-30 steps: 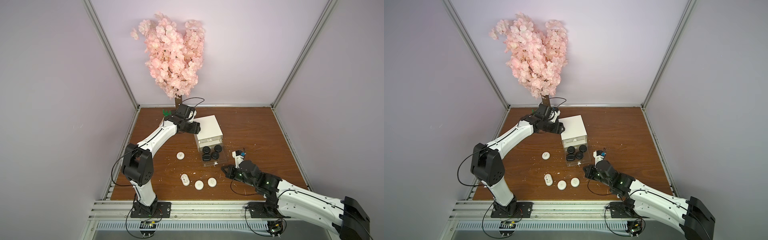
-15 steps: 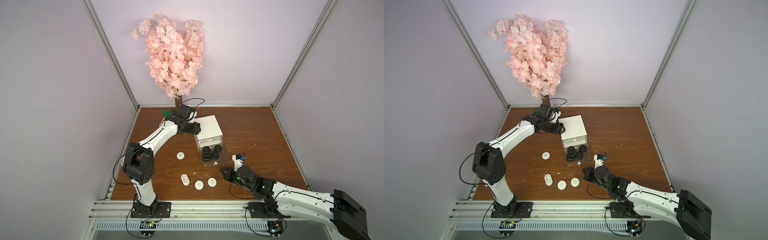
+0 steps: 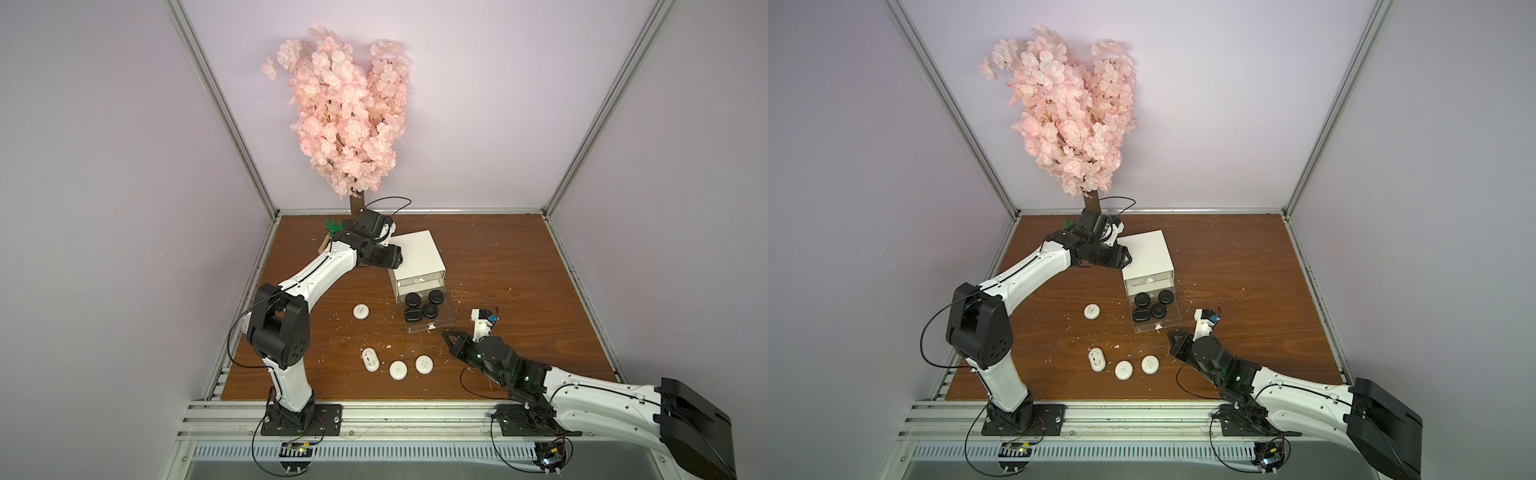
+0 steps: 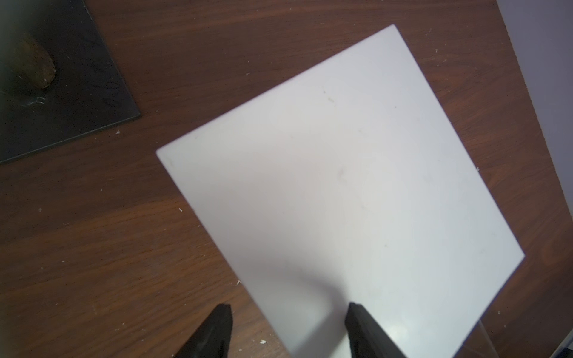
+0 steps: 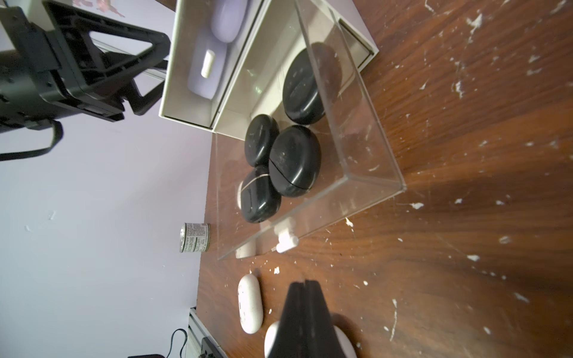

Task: Put the bluetooth earphones in the drawer according to color
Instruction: Close the drawer in the storage box.

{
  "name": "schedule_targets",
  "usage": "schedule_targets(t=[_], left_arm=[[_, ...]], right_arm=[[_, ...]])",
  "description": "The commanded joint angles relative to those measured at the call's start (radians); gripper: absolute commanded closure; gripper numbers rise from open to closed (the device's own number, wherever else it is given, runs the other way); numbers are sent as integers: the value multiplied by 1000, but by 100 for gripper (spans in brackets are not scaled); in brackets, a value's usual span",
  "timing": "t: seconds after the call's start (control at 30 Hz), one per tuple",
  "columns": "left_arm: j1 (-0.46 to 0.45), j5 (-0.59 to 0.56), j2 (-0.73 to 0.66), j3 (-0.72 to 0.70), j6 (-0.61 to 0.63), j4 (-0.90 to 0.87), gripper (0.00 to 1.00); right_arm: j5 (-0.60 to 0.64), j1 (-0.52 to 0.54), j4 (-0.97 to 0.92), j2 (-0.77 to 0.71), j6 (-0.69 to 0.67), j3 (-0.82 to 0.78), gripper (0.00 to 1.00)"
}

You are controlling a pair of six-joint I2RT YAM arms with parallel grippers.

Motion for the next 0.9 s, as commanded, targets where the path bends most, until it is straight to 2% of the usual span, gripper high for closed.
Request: schedule_targets(t=[0.0, 0.87], left_arm=[[-19, -6, 41, -11, -8, -26, 39], [-31, -11, 66, -11, -13, -26, 43]], right_arm=[[39, 5, 79, 14, 7, -1, 100], [68, 5, 191, 135, 19, 7, 100]])
